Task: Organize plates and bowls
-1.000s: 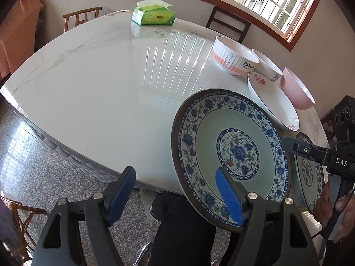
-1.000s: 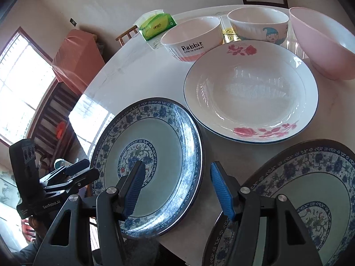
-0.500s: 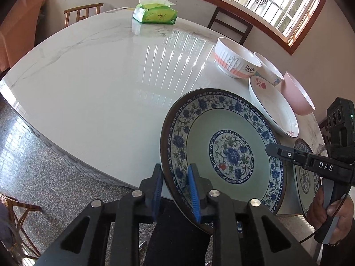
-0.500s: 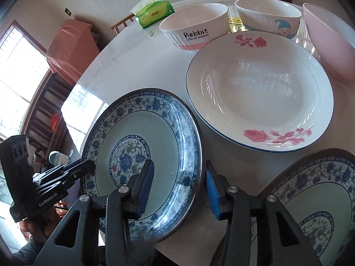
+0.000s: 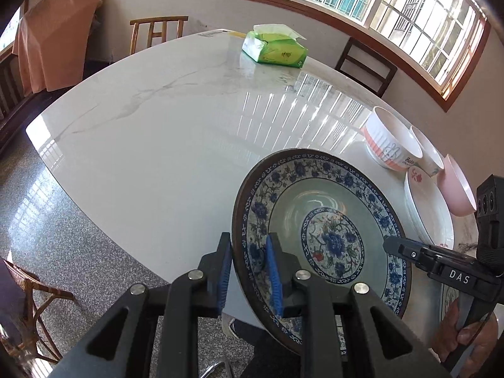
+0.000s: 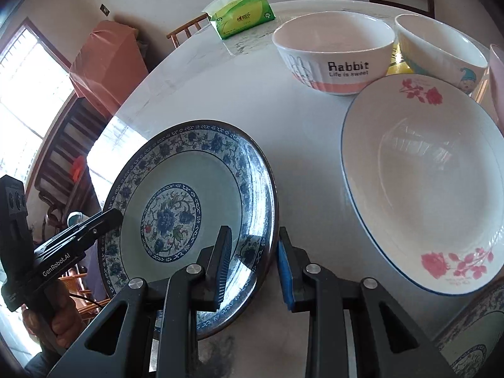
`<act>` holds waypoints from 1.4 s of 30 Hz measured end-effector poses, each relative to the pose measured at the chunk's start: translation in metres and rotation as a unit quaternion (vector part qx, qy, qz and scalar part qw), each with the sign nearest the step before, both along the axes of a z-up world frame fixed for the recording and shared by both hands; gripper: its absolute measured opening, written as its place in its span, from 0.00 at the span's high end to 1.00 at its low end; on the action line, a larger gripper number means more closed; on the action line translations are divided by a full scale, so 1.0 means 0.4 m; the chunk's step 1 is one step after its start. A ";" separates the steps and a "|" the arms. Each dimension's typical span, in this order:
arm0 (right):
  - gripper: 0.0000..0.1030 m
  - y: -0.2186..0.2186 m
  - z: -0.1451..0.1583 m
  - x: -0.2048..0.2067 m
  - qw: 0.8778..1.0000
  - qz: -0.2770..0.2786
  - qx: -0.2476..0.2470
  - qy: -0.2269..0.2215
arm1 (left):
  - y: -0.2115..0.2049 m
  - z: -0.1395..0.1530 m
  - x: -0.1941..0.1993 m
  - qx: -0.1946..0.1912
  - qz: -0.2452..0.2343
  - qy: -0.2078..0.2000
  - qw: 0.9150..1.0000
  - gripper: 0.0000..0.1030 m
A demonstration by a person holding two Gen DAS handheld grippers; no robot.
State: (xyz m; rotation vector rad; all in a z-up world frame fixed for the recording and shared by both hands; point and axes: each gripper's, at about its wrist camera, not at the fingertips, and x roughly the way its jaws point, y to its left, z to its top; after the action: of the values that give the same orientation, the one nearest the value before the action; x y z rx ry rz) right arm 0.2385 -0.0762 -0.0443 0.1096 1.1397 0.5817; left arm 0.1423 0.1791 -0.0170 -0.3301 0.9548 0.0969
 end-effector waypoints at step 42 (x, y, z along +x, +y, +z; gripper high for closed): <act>0.41 -0.723 0.090 -0.508 0.948 -0.280 0.029 -0.151 | -0.556 0.029 -0.180 -0.007 -0.279 -0.060 0.958 0.29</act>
State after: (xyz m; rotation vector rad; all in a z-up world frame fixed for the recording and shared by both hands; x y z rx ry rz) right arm 0.0353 -0.3652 -0.0083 0.3702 0.7435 0.1162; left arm 0.0703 -0.0434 -0.0056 -0.0685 0.8971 -0.4430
